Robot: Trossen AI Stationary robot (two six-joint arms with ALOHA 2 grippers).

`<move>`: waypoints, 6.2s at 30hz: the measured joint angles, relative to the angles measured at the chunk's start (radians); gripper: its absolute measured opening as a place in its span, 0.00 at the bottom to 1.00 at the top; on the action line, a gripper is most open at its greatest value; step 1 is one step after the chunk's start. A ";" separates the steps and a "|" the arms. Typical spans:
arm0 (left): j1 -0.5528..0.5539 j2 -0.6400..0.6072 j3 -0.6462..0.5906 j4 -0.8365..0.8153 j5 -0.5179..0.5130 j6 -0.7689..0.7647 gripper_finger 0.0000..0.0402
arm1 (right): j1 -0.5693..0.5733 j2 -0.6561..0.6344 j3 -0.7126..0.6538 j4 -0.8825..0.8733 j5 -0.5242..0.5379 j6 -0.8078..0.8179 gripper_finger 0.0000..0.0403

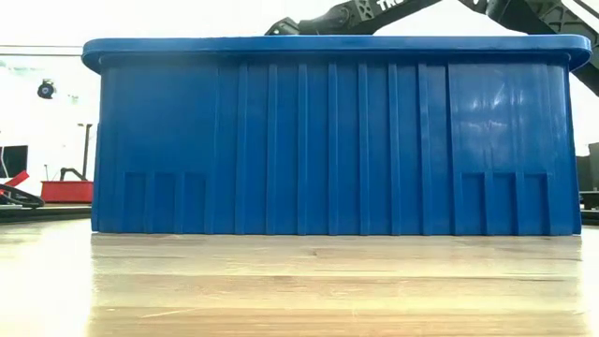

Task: Pick and place slides into bin
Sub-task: Put the black slide into the blue bin, then return to Home Position

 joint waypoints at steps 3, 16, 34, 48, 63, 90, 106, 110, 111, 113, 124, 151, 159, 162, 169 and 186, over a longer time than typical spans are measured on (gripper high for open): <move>0.000 0.000 0.000 -0.001 0.000 0.000 0.05 | 0.000 0.000 0.000 -0.002 0.001 0.000 0.13; 0.000 -0.002 0.000 0.000 0.000 0.001 0.05 | -0.002 0.000 -0.001 -0.053 0.004 0.049 0.44; 0.000 0.005 -0.001 -0.001 0.000 0.001 0.05 | -0.002 -0.002 -0.002 -0.104 0.134 0.063 0.70; 0.000 0.006 -0.001 -0.001 0.001 0.001 0.05 | -0.002 -0.010 -0.001 -0.120 0.134 0.127 0.78; 0.000 0.005 -0.001 -0.001 0.001 0.001 0.05 | 0.002 -0.033 0.001 -0.212 0.125 0.109 0.78; 0.000 0.004 -0.001 -0.003 0.000 0.007 0.05 | -0.022 -0.065 -0.001 -0.200 0.072 0.223 0.78; 0.000 0.003 -0.001 -0.003 -0.011 0.032 0.05 | -0.023 -0.079 0.088 -0.256 0.019 0.290 0.76; 0.000 0.003 -0.001 -0.006 -0.011 0.032 0.05 | -0.019 -0.120 0.156 -0.259 -0.061 0.382 0.77; 0.000 0.002 -0.001 -0.010 -0.011 0.032 0.05 | -0.019 -0.134 0.176 -0.245 -0.095 0.402 0.77; 0.000 -0.002 -0.001 -0.011 -0.011 0.032 0.05 | -0.018 -0.160 0.219 -0.234 -0.147 0.438 0.76; 0.000 -0.009 -0.001 -0.072 -0.011 0.030 0.05 | -0.005 -0.323 0.282 0.207 -0.583 0.734 0.71; -0.001 -0.059 -0.179 -0.033 0.101 0.047 0.05 | 0.428 -0.896 -0.069 0.106 0.152 0.672 0.50; -0.001 -0.083 -0.367 0.260 0.101 0.081 0.05 | 0.476 -1.163 -0.538 0.379 0.256 0.729 0.50; -0.001 -0.090 -0.401 0.302 0.101 0.080 0.05 | 0.476 -1.255 -0.704 0.541 0.256 0.709 0.50; 0.000 -0.063 -0.419 0.324 0.099 0.096 0.05 | 0.452 -1.418 -1.019 0.796 0.221 0.726 0.50; 0.000 -0.033 -0.425 0.448 0.095 0.189 0.05 | 0.377 -1.484 -1.262 0.869 0.016 0.847 0.35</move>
